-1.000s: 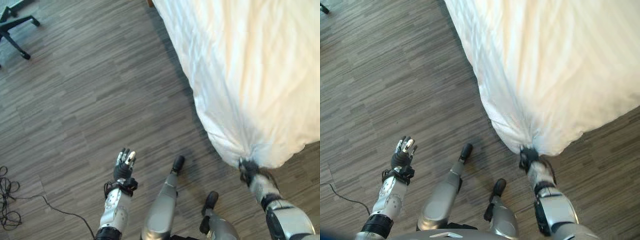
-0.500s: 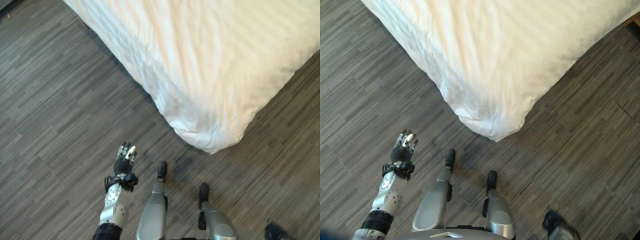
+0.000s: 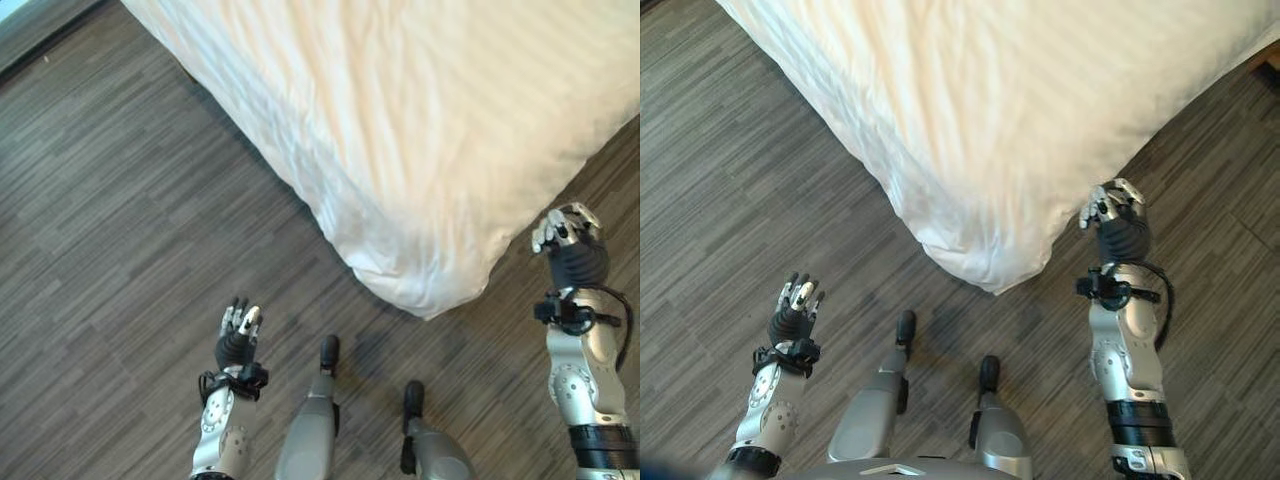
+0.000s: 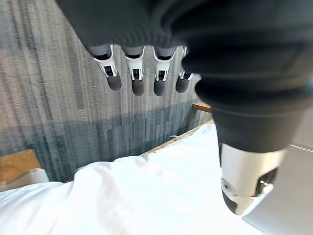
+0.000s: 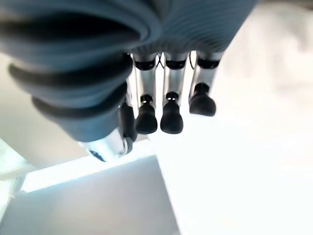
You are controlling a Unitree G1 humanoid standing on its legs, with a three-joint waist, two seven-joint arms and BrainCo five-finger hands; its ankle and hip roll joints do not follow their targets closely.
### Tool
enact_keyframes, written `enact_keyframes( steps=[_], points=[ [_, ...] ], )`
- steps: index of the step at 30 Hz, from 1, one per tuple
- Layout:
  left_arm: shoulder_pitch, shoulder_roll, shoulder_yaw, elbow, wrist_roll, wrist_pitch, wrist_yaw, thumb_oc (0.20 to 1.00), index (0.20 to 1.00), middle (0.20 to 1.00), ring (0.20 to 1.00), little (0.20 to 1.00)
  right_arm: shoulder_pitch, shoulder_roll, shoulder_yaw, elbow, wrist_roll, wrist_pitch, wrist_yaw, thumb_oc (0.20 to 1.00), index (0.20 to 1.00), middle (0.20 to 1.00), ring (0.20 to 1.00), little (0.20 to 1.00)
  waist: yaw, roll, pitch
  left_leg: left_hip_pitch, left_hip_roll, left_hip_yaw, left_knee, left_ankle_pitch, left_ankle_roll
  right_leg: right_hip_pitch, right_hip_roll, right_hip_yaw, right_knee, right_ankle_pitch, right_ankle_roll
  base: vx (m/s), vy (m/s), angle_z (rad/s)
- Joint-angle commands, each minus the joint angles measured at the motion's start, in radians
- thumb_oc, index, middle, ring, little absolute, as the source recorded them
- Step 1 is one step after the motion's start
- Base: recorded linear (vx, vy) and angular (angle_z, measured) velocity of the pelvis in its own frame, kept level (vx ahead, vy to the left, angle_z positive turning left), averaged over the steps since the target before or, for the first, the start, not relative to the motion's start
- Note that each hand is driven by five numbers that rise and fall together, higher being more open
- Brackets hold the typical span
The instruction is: Making the bed.
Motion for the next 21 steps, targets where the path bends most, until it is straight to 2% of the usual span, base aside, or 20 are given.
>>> enact_keyframes(
  steps=[1,6,8,9,11,12,14,16,17,21],
  points=[
    [-0.051,0.016,0.027,0.005,-0.001,-0.027,-0.035,1.000,1.000,1.000,1.000,1.000,-0.052,-0.049,0.041,0.054,-0.033,0.008,0.017,0.200,0.200,0.200,0.200,0.200,0.027,-0.003,0.001,0.073,-0.035,0.002,0.003,-0.060,-0.010,-0.140,-0.016,-0.012,-0.004,0.119,-0.005,-0.04,-0.022,-0.01],
    [-0.065,0.012,0.005,0.022,-0.015,-0.033,-0.040,1.000,1.000,1.000,1.000,1.000,-0.158,-0.016,0.100,0.186,-0.009,0.023,0.006,0.200,0.200,0.200,0.200,0.200,0.050,0.015,0.018,0.057,-0.036,-0.008,0.003,-0.051,-0.013,-0.156,-0.018,-0.019,-0.004,0.126,-0.007,-0.03,-0.020,0.03],
    [-0.080,0.016,-0.037,0.046,-0.037,-0.034,-0.023,1.000,1.000,1.000,1.000,1.000,-0.308,0.020,0.101,0.470,0.100,0.001,-0.070,0.200,0.200,0.200,0.200,0.200,0.072,0.043,0.039,0.032,-0.038,-0.008,0.003,-0.042,-0.016,-0.181,-0.018,-0.016,-0.004,0.134,-0.005,-0.05,-0.006,0.15],
    [-0.096,0.019,-0.052,0.046,-0.039,-0.035,-0.014,1.000,1.000,1.000,1.000,1.000,-0.354,0.002,0.097,0.607,0.083,0.012,-0.107,0.200,0.200,0.200,0.200,0.200,0.084,0.055,0.056,0.017,-0.038,-0.010,0.003,-0.036,-0.019,-0.195,-0.018,-0.018,-0.004,0.138,-0.005,-0.04,-0.007,0.11],
    [-0.103,0.017,-0.055,0.045,-0.044,-0.034,-0.012,1.000,1.000,1.000,1.000,1.000,-0.377,-0.002,0.084,0.675,0.092,0.018,-0.113,0.200,0.200,0.200,0.200,0.200,0.089,0.064,0.065,0.007,-0.038,-0.010,0.003,-0.034,-0.019,-0.204,-0.018,-0.020,-0.004,0.140,-0.005,-0.02,-0.008,0.01],
    [-0.111,0.003,-0.067,0.053,-0.045,-0.031,-0.004,1.000,1.000,1.000,1.000,1.000,-0.378,0.011,0.027,0.823,0.139,0.018,-0.137,0.200,0.200,0.200,0.200,0.200,0.091,0.082,0.080,-0.007,-0.038,-0.013,0.003,-0.029,-0.020,-0.217,-0.018,-0.021,-0.004,0.141,-0.005,0.00,0.000,0.00],
    [-0.116,-0.002,-0.077,0.061,-0.043,-0.028,-0.001,1.000,1.000,1.000,1.000,1.000,-0.371,0.014,0.008,0.906,0.149,0.017,-0.143,0.200,0.200,0.200,0.200,0.200,0.093,0.088,0.088,-0.009,-0.037,-0.012,0.003,-0.031,-0.019,-0.218,-0.018,-0.022,-0.004,0.140,-0.004,0.01,0.017,0.05],
    [-0.125,-0.009,-0.095,0.063,-0.038,-0.021,-0.006,1.000,1.000,1.000,1.000,1.000,-0.315,0.019,-0.028,1.098,0.109,0.061,-0.154,0.200,0.200,0.200,0.200,0.200,0.088,0.097,0.099,-0.005,-0.035,-0.012,0.003,-0.037,-0.018,-0.213,-0.017,-0.022,-0.004,0.132,-0.003,0.03,0.019,0.05],
    [-0.124,-0.008,-0.096,0.052,-0.028,-0.019,-0.017,1.000,1.000,1.000,1.000,1.000,-0.253,0.020,-0.032,1.167,0.041,0.102,-0.135,0.200,0.200,0.200,0.200,0.200,0.079,0.097,0.101,-0.010,-0.035,-0.013,0.003,-0.031,-0.017,-0.217,-0.020,-0.025,-0.004,0.134,-0.002,0.01,0.011,0.06],
    [-0.120,-0.007,-0.085,0.036,-0.013,-0.026,-0.028,1.000,1.000,1.000,1.000,1.000,-0.131,0.016,-0.066,1.185,-0.007,0.125,-0.116,0.200,0.200,0.200,0.200,0.200,0.055,0.087,0.096,-0.003,-0.034,-0.017,0.003,-0.034,-0.015,-0.210,-0.022,-0.027,-0.004,0.129,-0.002,0.03,0.009,0.09]
  ],
)
